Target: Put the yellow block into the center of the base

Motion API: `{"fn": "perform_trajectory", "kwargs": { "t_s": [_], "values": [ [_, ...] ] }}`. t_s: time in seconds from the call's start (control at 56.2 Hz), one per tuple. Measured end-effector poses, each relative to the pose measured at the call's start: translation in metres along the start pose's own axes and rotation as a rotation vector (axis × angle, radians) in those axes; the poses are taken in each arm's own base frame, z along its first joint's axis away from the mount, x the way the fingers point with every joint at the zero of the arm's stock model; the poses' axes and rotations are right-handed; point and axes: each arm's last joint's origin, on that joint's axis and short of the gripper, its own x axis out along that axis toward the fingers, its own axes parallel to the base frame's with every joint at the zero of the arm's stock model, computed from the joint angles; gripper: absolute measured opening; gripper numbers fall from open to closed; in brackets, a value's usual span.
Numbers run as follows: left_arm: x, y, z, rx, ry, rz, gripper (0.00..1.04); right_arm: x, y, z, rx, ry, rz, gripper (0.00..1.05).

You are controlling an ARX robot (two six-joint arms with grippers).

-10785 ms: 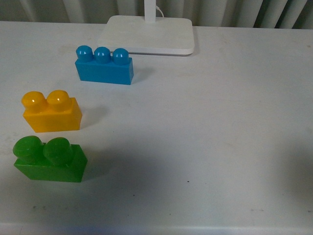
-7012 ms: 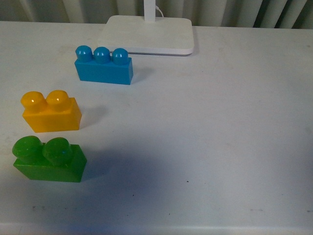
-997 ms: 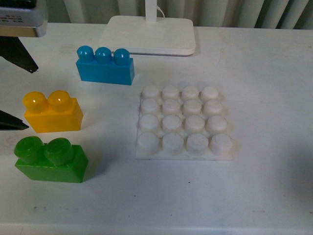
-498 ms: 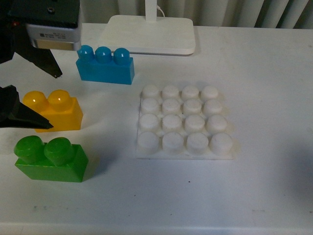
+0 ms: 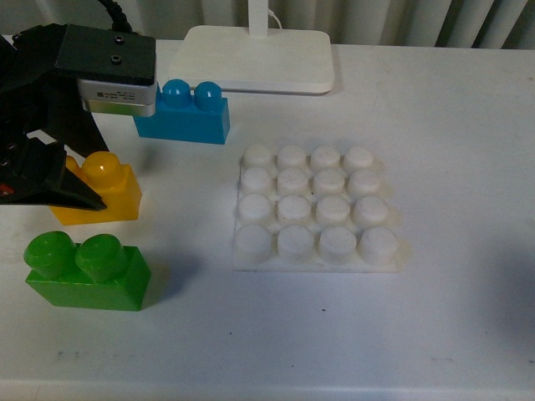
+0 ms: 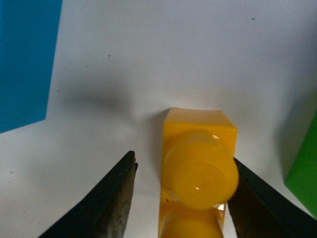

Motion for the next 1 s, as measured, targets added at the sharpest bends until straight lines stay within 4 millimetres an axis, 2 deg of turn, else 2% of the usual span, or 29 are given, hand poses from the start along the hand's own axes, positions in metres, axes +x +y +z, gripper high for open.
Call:
{"fn": "perform_trajectory", "kwargs": {
  "t_s": [0.142, 0.267, 0.445, 0.57, 0.676, 0.801, 0.819, 0.997],
  "values": [
    [-0.002, -0.001, 0.002, 0.002, -0.002, -0.009, 0.33, 0.0, 0.0, 0.0, 0.0, 0.0, 0.0, 0.96],
    [-0.009, 0.001, 0.014, 0.016, -0.045, 0.009, 0.32, 0.0, 0.0, 0.0, 0.0, 0.0, 0.0, 0.96],
    [-0.03, -0.001, 0.057, 0.079, -0.175, 0.032, 0.32, 0.0, 0.0, 0.0, 0.0, 0.0, 0.0, 0.96],
    [-0.035, -0.008, 0.088, 0.143, -0.225, 0.033, 0.32, 0.0, 0.0, 0.0, 0.0, 0.0, 0.0, 0.96],
    [-0.032, -0.016, 0.113, 0.184, -0.255, 0.013, 0.31, 0.0, 0.0, 0.0, 0.0, 0.0, 0.0, 0.96],
    [-0.026, -0.018, 0.132, 0.215, -0.263, 0.003, 0.31, 0.0, 0.0, 0.0, 0.0, 0.0, 0.0, 0.96],
    [-0.021, -0.018, 0.138, 0.221, -0.253, 0.0, 0.31, 0.0, 0.0, 0.0, 0.0, 0.0, 0.0, 0.96],
    [-0.002, -0.013, 0.141, 0.213, -0.202, -0.012, 0.31, 0.0, 0.0, 0.0, 0.0, 0.0, 0.0, 0.96]
  ]
}}
